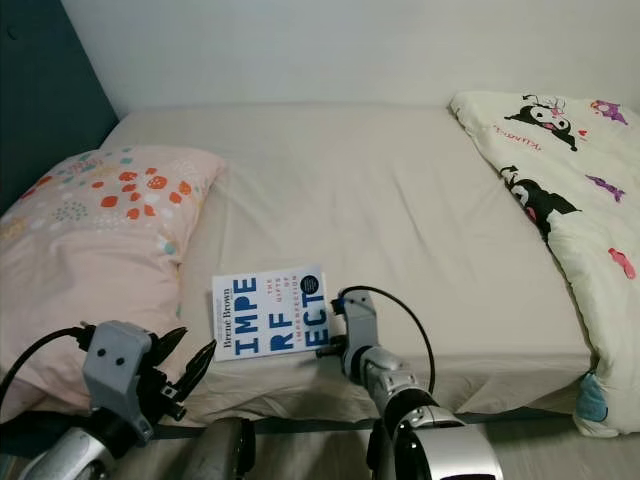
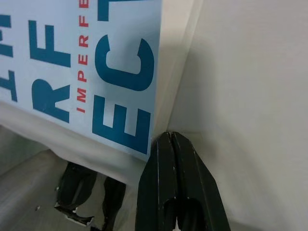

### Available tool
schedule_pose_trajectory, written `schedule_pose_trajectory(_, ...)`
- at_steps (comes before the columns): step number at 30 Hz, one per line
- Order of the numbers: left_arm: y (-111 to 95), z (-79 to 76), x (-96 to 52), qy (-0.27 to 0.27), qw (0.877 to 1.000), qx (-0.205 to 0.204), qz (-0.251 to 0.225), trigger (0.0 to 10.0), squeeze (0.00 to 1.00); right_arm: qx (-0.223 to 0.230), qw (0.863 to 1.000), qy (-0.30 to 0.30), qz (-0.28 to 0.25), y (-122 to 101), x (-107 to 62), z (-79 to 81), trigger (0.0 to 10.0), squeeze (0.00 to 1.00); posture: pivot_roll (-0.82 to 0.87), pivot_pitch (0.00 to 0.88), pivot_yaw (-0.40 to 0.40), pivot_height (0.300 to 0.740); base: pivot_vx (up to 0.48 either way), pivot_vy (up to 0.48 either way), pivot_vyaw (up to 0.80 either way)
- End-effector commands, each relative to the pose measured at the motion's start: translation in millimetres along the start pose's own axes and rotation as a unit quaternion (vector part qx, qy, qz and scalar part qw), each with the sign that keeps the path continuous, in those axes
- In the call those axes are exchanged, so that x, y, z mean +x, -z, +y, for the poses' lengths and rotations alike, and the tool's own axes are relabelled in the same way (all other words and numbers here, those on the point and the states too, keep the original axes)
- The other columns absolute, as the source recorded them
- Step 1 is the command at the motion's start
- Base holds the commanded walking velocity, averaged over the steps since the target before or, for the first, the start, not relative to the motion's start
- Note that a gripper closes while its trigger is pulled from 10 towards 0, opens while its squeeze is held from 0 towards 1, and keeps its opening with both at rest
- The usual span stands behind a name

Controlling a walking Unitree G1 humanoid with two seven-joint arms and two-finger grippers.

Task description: Clean up the room

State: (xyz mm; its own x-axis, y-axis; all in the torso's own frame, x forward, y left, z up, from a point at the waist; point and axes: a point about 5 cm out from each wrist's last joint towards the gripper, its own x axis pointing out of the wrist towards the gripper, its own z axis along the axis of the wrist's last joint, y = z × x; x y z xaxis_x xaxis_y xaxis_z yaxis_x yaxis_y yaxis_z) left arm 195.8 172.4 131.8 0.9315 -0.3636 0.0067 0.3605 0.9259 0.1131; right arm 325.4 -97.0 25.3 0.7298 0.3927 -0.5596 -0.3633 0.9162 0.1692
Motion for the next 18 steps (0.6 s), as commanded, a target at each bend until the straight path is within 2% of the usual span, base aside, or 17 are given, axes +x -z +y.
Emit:
schedule_pose_trajectory(1, 0.7, -0.5, -3.3, 0.006, 1.0, 0.002, 0.009, 10.0, 0.0, -0.001, 1.0, -0.007, 0.023, 13.0, -0.3, 2.9, 10.0, 0.0, 0.25, 0.227, -0.081, 0.603, 0.0, 0.0, 0.0)
schedule_pose_trajectory(9, -1.7, -3.4, 1.2, 0.009, 1.0, -0.007, -0.002, 10.0, 0.0, 0.002, 1.0, 0.005, 0.019, 12.6, -0.5, 1.1, 10.0, 0.0, 0.23, 0.208, -0.086, 0.603, 0.0, 0.0, 0.0)
schedule_pose_trajectory(12, 1.4, -8.0, 7.7, 0.002, 1.0, -0.027, -0.011, 10.0, 0.0, 0.055, 0.997, 0.051, -0.011, 5.6, -2.0, -8.0, 10.0, 0.0, 0.17, 0.156, -0.09, 0.603, 0.0, 0.0, 0.0)
schedule_pose_trajectory(15, 10.8, -8.7, 11.9, -0.023, 0.998, -0.051, -0.004, 10.0, 0.0, 0.063, 0.994, 0.086, -0.032, 0.0, -3.6, -14.9, 10.0, 0.0, 0.14, 0.124, -0.088, 0.603, 0.0, 0.0, 0.0)
schedule_pose_trajectory(16, 20.8, -5.2, 14.1, -0.057, 0.996, -0.069, 0.012, 10.0, 0.0, 0.06, 0.992, 0.098, -0.051, -5.9, -4.4, -17.3, 10.0, 0.0, 0.12, 0.099, -0.082, 0.603, 0.0, 0.0, 0.0)
schedule_pose_trajectory(17, 20.8, -5.2, 14.1, -0.057, 0.996, -0.069, 0.012, 10.0, 0.0, 0.06, 0.992, 0.098, -0.051, -5.9, -4.4, -17.3, 10.0, 0.0, 0.12, 0.099, -0.082, 0.603, 0.0, 0.0, 0.0)
schedule_pose_trajectory(18, 30.5, -1.3, 15.8, -0.09, 0.992, -0.085, 0.027, 10.0, 0.0, 0.052, 0.991, 0.103, -0.07, -12.4, -4.9, -18.1, 10.0, 0.0, 0.1, 0.08, -0.076, 0.603, 0.0, 0.0, 0.0)
